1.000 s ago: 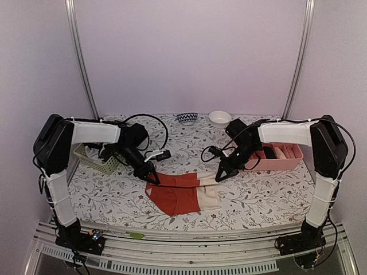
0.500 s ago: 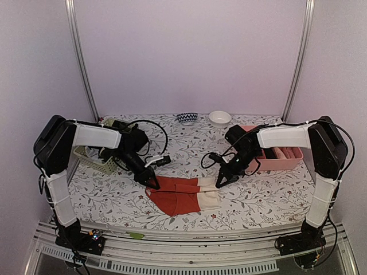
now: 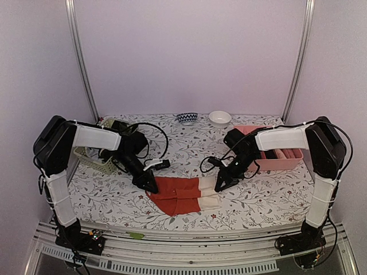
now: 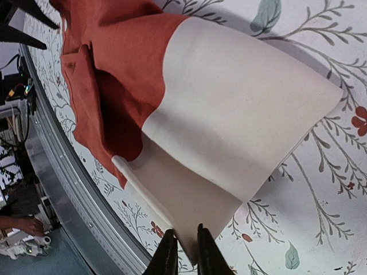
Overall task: Roll the underwear
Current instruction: Fold the underwear at the center of the board, then smooth out the underwear at the center of the board.
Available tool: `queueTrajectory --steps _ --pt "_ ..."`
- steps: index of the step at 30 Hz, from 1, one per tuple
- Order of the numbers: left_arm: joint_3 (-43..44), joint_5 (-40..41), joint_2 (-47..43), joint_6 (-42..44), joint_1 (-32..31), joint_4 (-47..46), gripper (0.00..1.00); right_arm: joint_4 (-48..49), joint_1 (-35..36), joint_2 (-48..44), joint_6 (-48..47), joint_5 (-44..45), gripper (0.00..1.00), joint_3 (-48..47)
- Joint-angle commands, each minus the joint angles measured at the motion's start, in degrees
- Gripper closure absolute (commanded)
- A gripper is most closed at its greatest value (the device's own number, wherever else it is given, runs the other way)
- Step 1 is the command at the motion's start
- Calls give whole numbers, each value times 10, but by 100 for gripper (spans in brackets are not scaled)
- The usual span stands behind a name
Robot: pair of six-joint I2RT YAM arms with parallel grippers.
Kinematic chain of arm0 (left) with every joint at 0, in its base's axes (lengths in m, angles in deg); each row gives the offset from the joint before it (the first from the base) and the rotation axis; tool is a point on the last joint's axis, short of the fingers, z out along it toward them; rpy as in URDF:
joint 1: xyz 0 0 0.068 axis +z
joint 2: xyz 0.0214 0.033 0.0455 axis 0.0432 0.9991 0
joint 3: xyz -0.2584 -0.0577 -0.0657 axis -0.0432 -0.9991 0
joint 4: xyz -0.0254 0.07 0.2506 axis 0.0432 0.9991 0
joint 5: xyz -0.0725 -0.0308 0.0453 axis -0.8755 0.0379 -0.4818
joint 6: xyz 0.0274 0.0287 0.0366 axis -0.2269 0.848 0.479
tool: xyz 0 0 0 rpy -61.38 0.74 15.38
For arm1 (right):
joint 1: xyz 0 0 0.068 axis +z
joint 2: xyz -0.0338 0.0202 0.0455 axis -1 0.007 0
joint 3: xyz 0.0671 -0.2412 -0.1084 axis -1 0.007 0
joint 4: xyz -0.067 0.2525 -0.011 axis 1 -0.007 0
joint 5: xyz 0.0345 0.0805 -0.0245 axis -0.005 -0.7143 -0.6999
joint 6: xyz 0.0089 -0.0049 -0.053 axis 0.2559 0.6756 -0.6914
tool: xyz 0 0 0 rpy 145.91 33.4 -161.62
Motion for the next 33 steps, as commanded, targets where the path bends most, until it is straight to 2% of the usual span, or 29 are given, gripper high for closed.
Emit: queueTrajectory --steps 1,4,10,17,21,27,33 --pt "0 -33 -45 55 -1 30 71 -9 4 -9 -10 -31 78 11" --pt "13 -52 -55 66 2 34 64 -13 4 -26 -10 -36 74 10" --pt "37 -41 -32 21 -16 -16 60 18 3 -19 27 -29 74 7" --pt "78 -55 17 -14 -50 -57 58 54 3 7 70 -25 80 21" --pt "98 -60 65 -23 -64 -61 57 67 3 10 80 -31 80 44" --pt "102 -80 92 -19 -79 -56 56 86 4 6 99 -46 80 67" --pt "78 -94 78 10 -87 -45 61 89 7 -2 102 -60 80 83"
